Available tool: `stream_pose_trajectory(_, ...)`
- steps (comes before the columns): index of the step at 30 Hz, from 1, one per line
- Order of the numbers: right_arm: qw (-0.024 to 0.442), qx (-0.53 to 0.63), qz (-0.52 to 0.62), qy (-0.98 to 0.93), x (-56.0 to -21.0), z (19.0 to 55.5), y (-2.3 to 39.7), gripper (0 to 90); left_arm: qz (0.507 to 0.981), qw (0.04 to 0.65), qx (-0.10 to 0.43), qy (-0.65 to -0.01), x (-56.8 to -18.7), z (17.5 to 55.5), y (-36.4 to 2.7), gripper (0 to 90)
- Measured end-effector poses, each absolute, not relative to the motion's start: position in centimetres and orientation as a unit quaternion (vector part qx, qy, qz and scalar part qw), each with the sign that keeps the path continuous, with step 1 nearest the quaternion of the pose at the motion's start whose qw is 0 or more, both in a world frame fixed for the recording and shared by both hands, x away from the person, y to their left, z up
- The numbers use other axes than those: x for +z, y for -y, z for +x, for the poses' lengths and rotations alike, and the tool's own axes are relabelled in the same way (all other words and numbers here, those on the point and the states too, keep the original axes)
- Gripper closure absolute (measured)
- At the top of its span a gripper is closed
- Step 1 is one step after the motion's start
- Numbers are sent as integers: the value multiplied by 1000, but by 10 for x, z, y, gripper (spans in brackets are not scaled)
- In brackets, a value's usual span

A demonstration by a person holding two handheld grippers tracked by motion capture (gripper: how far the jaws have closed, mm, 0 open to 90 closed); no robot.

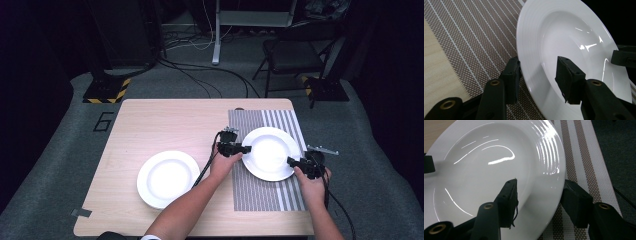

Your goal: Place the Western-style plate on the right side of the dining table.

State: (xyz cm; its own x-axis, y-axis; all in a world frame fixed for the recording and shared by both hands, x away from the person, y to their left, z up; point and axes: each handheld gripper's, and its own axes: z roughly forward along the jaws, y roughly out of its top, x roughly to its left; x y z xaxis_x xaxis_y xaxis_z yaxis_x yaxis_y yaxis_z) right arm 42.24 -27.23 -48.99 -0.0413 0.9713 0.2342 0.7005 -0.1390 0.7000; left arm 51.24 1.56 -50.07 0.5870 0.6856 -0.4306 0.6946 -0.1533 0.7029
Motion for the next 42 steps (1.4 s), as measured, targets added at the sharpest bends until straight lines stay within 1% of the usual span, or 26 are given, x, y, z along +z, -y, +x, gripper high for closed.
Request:
stream_pose_trajectory(6,192,355,666,-628,-491,425,275,471,762,464,-5,-452,-502,514,-13,551)
stream_pose_trajectory(16,204,352,658,-633,-493,425,276,471,773,456,13,-441,-506,514,-10,550)
stream_pose_trajectory(28,202,346,657,-639,-498,427,277,471,780,451,25,-434,-507,514,-8,547)
stream_pose_trajectory(35,202,346,655,-641,-499,426,276,445,782,453,27,-426,-508,513,-8,505)
stream_pose_trajectory(42,201,363,653,-634,-494,421,280,416,782,459,29,-422,-504,514,-13,485)
